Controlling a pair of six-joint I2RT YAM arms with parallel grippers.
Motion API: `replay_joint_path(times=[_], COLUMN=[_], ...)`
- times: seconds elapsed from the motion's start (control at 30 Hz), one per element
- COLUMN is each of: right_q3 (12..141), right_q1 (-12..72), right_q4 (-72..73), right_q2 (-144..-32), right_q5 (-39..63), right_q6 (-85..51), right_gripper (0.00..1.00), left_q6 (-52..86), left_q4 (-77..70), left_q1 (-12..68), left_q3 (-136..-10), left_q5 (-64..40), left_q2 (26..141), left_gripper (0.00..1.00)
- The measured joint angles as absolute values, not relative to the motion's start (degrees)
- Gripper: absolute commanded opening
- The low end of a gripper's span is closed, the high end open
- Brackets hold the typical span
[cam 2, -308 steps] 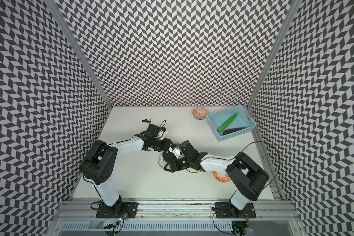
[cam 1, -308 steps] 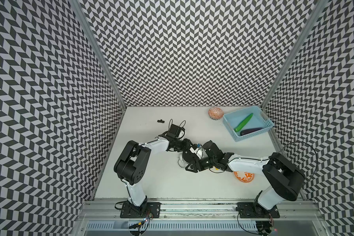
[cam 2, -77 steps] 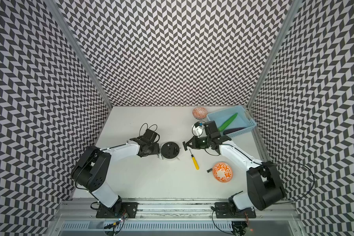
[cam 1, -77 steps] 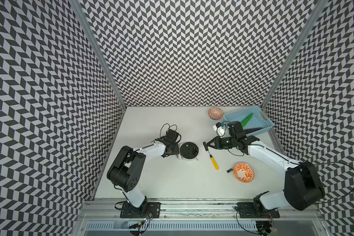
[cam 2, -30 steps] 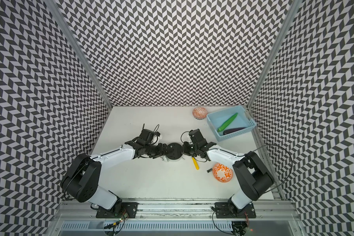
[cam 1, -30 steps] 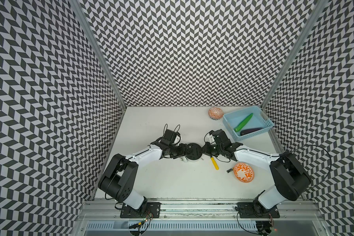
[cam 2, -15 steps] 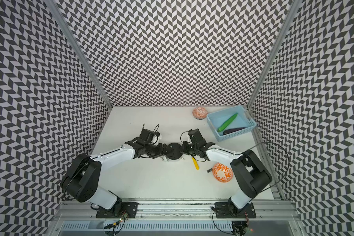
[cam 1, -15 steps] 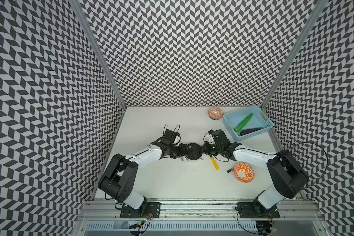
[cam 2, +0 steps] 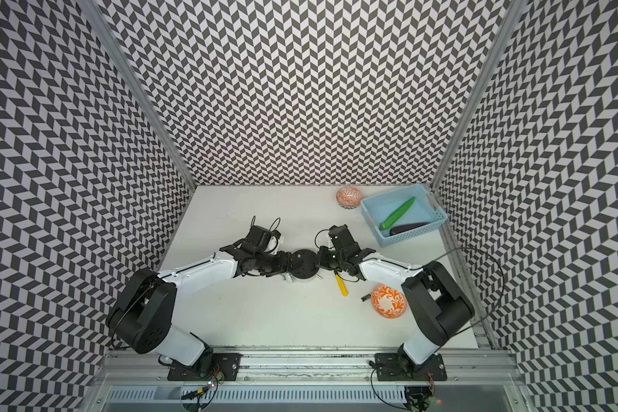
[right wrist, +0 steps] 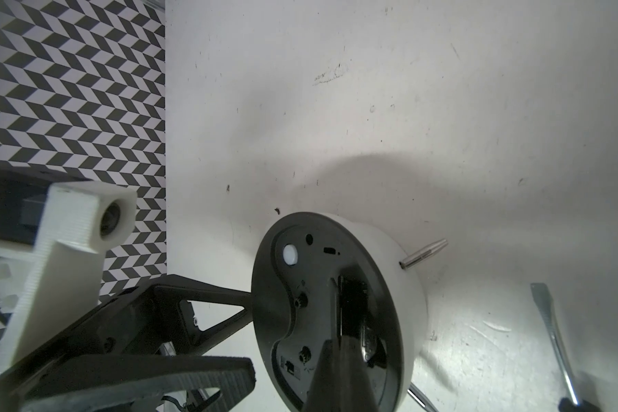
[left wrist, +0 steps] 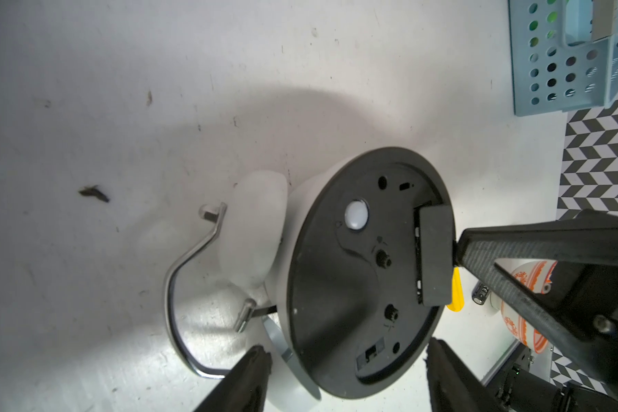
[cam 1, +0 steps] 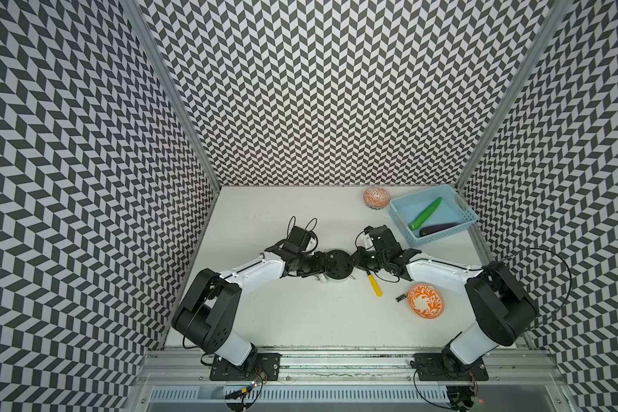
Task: Remove the battery from the alarm
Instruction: Install the cover on the alarm.
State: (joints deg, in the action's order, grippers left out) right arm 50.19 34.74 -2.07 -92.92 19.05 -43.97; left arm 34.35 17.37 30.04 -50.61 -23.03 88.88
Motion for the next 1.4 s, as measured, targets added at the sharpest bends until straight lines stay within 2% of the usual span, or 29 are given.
replay_joint_path(times=[1.4], right_q3=[48.03], right_q1=[33.56], right_q4=[0.60], right_q2=[-92.90], right_q5=[20.60], right_q6=[-44.38], right_gripper=[0.00], left_q6=[31.55], left_q4=[19.79], left_q1=[32.62], left_q3=[-52.62], left_q5=[-18.90], left_q2=[88.88], left_gripper=[0.69])
